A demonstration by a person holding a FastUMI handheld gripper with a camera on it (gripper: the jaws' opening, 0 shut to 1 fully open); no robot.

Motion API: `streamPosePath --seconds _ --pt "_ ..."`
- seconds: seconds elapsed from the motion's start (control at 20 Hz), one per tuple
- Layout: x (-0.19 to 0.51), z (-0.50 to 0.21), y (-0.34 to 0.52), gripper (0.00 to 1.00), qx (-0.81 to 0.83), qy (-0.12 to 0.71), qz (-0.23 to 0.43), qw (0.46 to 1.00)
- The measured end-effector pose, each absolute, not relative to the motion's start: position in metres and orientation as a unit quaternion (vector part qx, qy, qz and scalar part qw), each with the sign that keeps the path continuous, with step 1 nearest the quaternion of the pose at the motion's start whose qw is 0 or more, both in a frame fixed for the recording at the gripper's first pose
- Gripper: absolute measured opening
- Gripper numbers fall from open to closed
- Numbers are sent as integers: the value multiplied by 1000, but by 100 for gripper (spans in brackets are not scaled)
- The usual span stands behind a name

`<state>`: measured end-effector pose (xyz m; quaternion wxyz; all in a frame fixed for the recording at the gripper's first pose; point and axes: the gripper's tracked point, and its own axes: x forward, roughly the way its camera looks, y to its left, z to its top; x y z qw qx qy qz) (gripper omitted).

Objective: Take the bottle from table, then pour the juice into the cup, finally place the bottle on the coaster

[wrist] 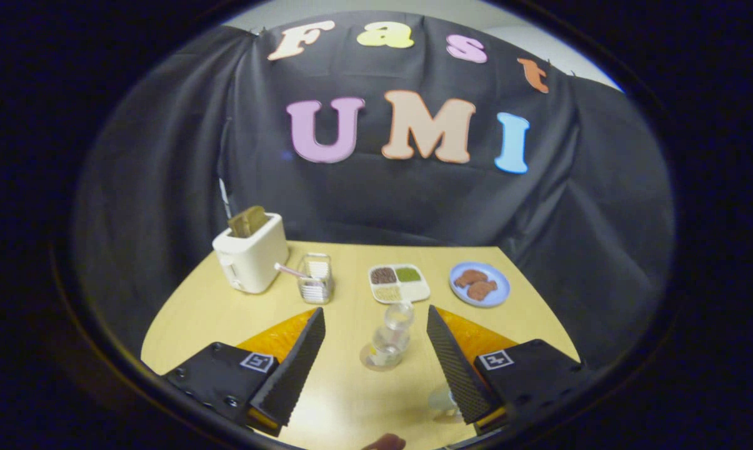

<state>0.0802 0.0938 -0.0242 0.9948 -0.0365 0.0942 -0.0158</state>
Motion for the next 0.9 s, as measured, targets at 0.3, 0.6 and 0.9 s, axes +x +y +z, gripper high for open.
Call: streamPosePath --seconds 0.3,0.6,0.9 --pt "61 2 77 100 -7 63 1 998" --pt "41 10 54 100 10 53 1 999" --pt "30 5 32 100 5 59 3 998"
